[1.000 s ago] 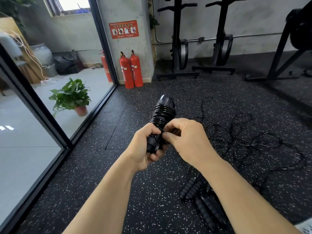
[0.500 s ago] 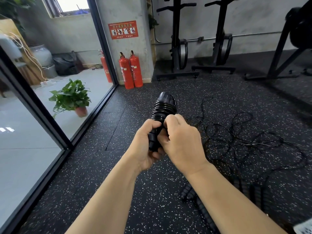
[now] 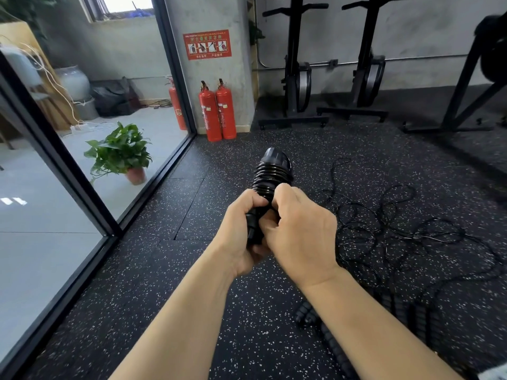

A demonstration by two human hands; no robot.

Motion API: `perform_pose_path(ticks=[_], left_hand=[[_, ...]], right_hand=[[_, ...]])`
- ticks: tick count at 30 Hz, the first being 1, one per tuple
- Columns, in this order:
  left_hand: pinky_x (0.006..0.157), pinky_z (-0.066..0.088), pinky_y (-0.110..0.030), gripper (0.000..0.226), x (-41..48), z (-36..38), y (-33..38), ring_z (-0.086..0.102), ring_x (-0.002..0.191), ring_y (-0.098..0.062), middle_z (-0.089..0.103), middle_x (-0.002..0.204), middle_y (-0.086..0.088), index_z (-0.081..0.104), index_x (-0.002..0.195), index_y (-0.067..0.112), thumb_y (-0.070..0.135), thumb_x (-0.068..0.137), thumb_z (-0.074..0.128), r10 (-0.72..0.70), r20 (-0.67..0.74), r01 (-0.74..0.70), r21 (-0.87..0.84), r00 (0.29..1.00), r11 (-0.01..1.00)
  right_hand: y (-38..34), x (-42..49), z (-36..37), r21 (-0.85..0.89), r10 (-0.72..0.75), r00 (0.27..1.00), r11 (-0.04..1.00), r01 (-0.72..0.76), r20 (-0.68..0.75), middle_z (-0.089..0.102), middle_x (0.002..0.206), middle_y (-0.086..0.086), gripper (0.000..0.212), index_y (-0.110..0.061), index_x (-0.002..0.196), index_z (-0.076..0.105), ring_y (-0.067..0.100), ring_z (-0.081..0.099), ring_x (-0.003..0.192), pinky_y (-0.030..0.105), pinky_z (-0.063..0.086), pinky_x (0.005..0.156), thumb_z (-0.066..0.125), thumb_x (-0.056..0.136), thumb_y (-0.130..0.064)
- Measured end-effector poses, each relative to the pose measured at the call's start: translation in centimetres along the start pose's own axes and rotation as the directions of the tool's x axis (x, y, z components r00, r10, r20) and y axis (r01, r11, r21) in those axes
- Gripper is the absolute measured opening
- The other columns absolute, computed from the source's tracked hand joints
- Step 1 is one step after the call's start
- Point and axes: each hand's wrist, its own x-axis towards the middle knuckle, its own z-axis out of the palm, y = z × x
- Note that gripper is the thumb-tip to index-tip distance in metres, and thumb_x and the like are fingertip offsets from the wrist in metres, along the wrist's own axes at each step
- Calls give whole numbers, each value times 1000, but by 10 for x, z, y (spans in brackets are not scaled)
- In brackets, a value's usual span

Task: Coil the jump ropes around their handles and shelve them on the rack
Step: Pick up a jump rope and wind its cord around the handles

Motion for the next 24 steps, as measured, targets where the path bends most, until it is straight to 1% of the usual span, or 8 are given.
perform_pose_path(ticks=[4, 8, 12, 14, 17, 19, 21, 24], left_hand=[[36, 19, -15, 42, 0, 1, -1, 36, 38, -8, 53, 51, 7, 62, 48, 20, 30, 87, 48, -6, 4, 6, -2, 1000, 1000], [36, 19, -14, 44, 1, 0, -1, 37, 36, -9, 55, 53, 2, 65, 47, 19, 31, 86, 49, -27, -14, 27, -12, 1000, 1000], [35, 20, -13, 39, 1, 7, -2, 38, 36, -9, 55, 53, 4, 62, 54, 19, 29, 89, 47, 9, -12, -10, -46, 1000, 999], [36, 21, -14, 39, 1, 10, -2, 39, 36, -9, 53, 49, 5, 59, 53, 20, 29, 89, 47, 27, -16, -28, -33, 1000, 999], [37, 24, -14, 44, 1, 13, -2, 40, 35, -9, 49, 46, 7, 56, 47, 20, 28, 90, 45, 36, -15, -36, 1, 999, 999], [39, 25, -15, 40, 2, 13, -3, 41, 37, -10, 51, 48, 7, 57, 51, 20, 29, 88, 46, 32, -13, -32, 1, 999, 999], [42, 23, -17, 36, 4, 12, -3, 40, 40, -11, 52, 50, 6, 59, 53, 20, 29, 86, 46, 27, -8, -27, -4, 1000, 1000], [43, 18, -16, 39, 5, 8, -2, 35, 39, -10, 50, 51, 3, 61, 49, 20, 27, 84, 45, 24, -1, -24, 3, 1000, 1000]], right_hand=[[-2, 2, -7, 4, 103, 989, 995, -104, 105, 53, 67, -7, 27, -20, 77, 43, 20, 52, 55, 28, 26, 46, 69, 74, -20], [4, 7, -17, 52, 67, 969, 995, -82, 239, 58, 76, -7, 13, -20, 84, 50, 17, 52, 66, 31, 29, 56, 62, 85, -25], [4, 3, -9, 35, 60, 991, 997, -64, 117, 57, 71, 0, 14, -14, 80, 49, 24, 54, 54, 30, 28, 46, 63, 82, -17], [3, 1, -6, -5, 46, 998, 999, -46, 42, 54, 64, 2, 19, -12, 77, 48, 26, 51, 44, 21, 13, 39, 67, 75, -12], [3, 1, -5, -51, 50, 998, 997, -51, -25, 53, 60, 2, 29, -10, 75, 48, 25, 48, 39, 11, 4, 47, 76, 70, -6], [3, 0, -7, -57, 47, 998, 997, -48, -32, 55, 62, 0, 25, -11, 77, 50, 23, 50, 43, 14, 9, 43, 74, 72, -8], [1, 2, -12, -34, 77, 997, 997, -76, 32, 58, 68, -5, 17, -17, 83, 52, 21, 55, 53, 26, 25, 41, 68, 77, -12], [3, 10, -22, 90, 223, 950, 965, -247, 218, 61, 76, -10, 16, -29, 88, 50, 15, 55, 70, 32, 37, 59, 62, 83, -20]])
